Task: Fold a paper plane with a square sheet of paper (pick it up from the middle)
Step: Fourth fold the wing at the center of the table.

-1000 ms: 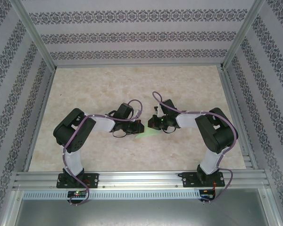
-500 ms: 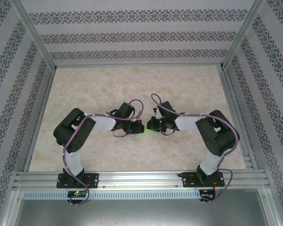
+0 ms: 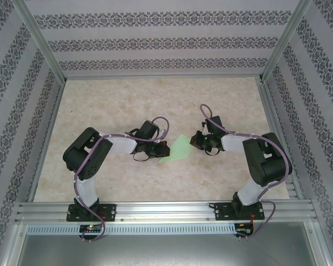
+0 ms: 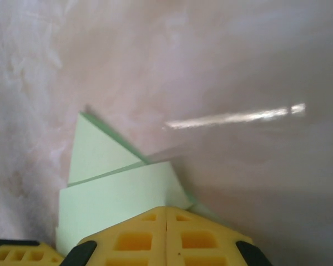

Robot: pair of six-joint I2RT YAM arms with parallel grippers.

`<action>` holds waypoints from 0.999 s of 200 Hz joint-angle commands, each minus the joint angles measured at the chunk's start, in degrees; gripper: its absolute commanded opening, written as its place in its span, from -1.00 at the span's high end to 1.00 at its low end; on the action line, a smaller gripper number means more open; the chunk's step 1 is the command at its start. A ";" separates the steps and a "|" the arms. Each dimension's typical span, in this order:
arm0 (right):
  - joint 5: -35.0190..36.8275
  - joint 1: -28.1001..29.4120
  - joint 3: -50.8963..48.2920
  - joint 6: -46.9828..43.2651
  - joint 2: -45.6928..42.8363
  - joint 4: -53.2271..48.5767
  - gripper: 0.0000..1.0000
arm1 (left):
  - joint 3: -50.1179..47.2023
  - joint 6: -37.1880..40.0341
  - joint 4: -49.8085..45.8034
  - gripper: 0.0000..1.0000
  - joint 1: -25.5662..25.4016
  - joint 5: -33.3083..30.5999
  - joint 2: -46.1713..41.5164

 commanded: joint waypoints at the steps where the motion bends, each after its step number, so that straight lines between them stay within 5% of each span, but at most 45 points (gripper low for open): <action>1: 3.54 1.78 1.62 -0.76 -4.78 -0.91 0.86 | -1.51 0.66 -6.48 1.00 -0.45 -4.24 2.28; 36: 3.91 7.53 1.35 1.42 -8.37 1.20 0.85 | -1.09 0.59 -6.35 1.00 -0.60 -4.03 2.45; 103: 0.75 12.99 5.84 2.90 2.66 2.83 0.85 | -1.38 0.21 -6.45 1.00 -0.60 -4.68 2.60; 200: 4.02 -4.54 0.04 -2.87 2.74 1.07 0.84 | -2.61 -0.79 -4.99 1.00 -0.62 -4.87 2.63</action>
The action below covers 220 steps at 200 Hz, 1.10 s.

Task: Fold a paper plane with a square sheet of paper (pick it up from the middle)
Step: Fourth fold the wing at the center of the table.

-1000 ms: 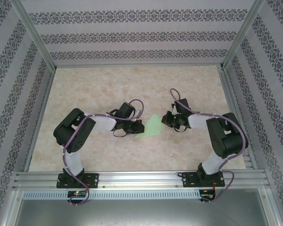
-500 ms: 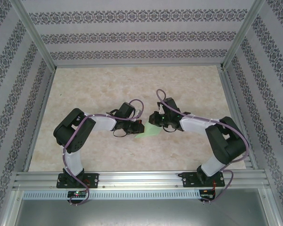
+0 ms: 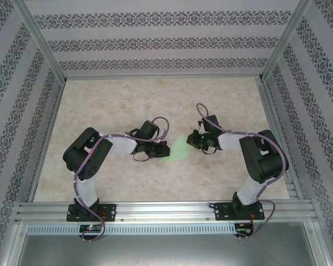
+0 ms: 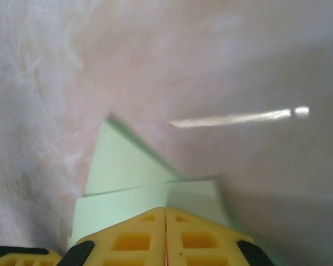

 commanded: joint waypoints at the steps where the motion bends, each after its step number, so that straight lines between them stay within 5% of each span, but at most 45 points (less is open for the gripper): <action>1: 5.37 -4.66 -1.49 -2.88 -0.55 -1.46 0.83 | -2.50 -0.54 -5.44 1.00 -0.37 -4.58 2.62; 55: 5.17 -5.45 -0.24 -2.10 -9.07 -2.49 0.83 | -2.01 -0.06 -5.90 1.00 -0.37 -4.36 2.68; 89: 4.20 -0.45 -0.73 -0.04 -12.52 -2.75 0.81 | -1.38 0.28 -6.23 1.00 -0.41 -4.36 2.34; 151: -0.31 10.55 -2.15 8.74 -4.10 7.75 0.83 | -0.93 0.74 -4.55 1.00 -0.41 -3.08 1.74; 220: -0.26 12.07 -1.65 9.28 3.03 8.67 0.84 | -1.06 1.31 2.50 0.87 -0.37 1.67 -1.03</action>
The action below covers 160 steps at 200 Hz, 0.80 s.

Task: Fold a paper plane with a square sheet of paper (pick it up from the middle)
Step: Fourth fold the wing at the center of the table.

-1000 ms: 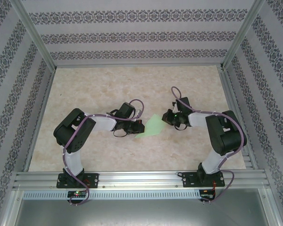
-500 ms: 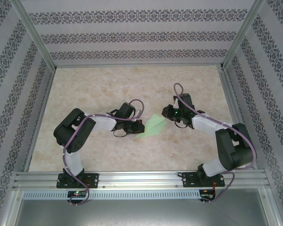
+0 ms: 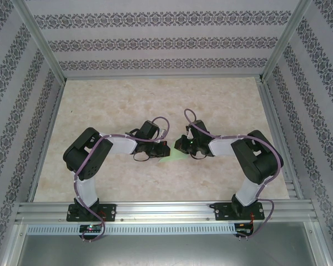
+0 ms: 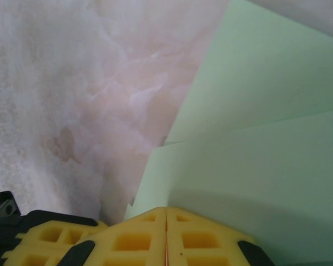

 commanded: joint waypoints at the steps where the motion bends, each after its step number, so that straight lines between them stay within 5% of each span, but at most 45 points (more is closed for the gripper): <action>1: 0.39 0.22 -0.15 -0.34 1.49 0.35 0.84 | -0.96 1.24 1.85 0.86 -0.28 1.38 -1.08; 89: -6.31 -5.01 7.61 -15.06 7.02 -8.27 0.83 | 2.77 4.46 1.78 0.73 0.05 2.07 -0.50; 160: -5.55 -5.50 9.65 -16.91 9.28 -13.39 0.82 | 3.52 7.74 -1.73 0.74 0.16 4.95 0.72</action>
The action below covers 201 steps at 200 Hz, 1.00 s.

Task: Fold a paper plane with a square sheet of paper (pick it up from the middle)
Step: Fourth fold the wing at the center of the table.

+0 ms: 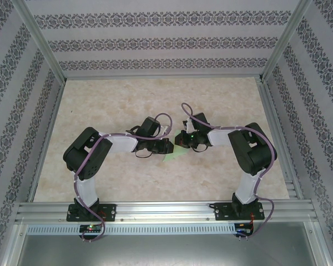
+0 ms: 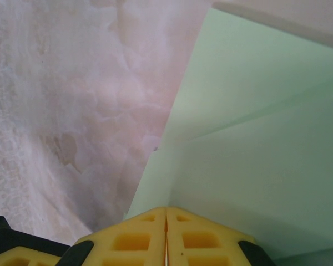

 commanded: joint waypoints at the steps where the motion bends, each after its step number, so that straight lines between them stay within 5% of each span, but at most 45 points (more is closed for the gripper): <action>1: 2.68 -0.72 0.48 -2.59 2.97 -5.10 0.82 | 0.76 3.22 -2.58 0.74 0.10 2.02 0.75; 201: 5.90 -1.31 2.33 -3.11 5.32 -10.22 0.82 | -9.29 8.37 -9.20 0.84 0.09 -0.72 -4.21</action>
